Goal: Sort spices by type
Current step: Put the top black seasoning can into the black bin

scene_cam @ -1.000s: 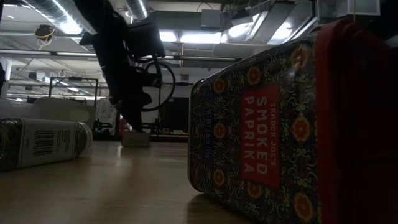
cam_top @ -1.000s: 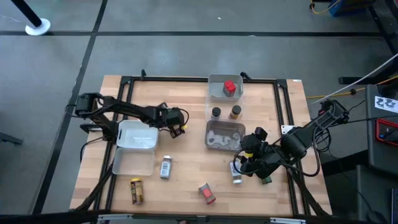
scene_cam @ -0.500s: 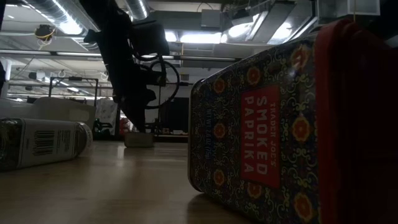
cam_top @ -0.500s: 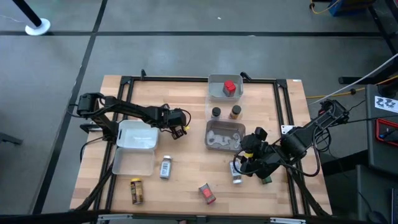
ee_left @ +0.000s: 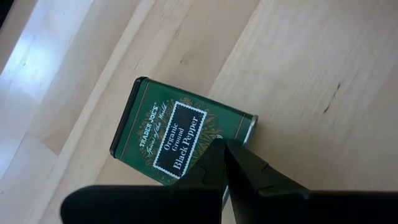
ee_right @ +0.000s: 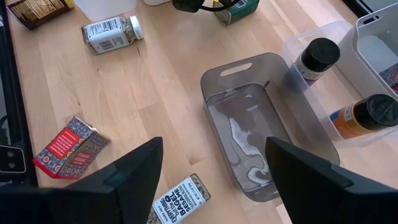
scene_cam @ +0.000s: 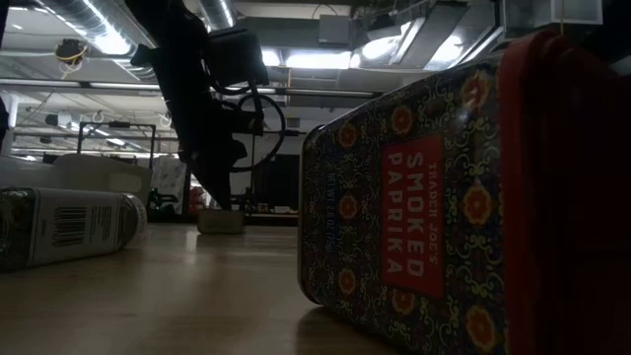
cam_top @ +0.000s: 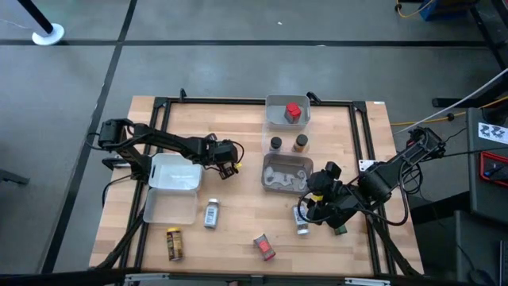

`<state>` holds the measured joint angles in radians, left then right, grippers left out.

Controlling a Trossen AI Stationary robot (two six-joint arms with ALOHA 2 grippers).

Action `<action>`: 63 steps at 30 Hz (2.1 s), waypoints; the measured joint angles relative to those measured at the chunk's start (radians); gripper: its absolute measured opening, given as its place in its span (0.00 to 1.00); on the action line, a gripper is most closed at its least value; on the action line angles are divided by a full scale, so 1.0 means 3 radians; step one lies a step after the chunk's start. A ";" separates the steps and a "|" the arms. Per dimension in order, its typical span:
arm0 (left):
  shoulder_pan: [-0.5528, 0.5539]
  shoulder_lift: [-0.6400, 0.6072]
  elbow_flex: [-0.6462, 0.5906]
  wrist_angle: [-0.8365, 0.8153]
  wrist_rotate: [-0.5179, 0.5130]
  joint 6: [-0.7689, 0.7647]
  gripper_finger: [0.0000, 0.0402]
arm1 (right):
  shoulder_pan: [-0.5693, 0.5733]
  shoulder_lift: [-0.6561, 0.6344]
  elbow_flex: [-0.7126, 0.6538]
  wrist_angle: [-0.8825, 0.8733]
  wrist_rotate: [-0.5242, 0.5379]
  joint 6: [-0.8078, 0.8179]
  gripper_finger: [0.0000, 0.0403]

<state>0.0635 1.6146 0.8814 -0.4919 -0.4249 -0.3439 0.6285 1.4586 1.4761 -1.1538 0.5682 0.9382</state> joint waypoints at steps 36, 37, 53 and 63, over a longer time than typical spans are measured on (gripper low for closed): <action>-0.0102 -0.0009 0.0008 -0.0134 -0.0094 -0.0050 0.00 | -0.0001 0.0000 0.0000 -0.0001 0.0015 -0.0005 0.71; -0.0102 -0.0009 0.0008 -0.0134 -0.0094 -0.0051 0.00 | -0.0001 0.0000 0.0000 -0.0001 0.0015 -0.0005 0.71; -0.0094 -0.0009 0.0008 -0.0081 -0.0178 -0.0054 0.00 | -0.0001 0.0000 0.0000 -0.0001 0.0024 -0.0005 0.71; -0.0068 -0.0009 -0.0004 -0.0066 -0.0226 -0.0084 0.00 | 0.0000 0.0000 0.0000 -0.0001 0.0025 -0.0005 0.71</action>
<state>0.0430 1.6119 0.8801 -0.5117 -0.4927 -0.3690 0.6284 1.4586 1.4761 -1.1542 0.5758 0.9367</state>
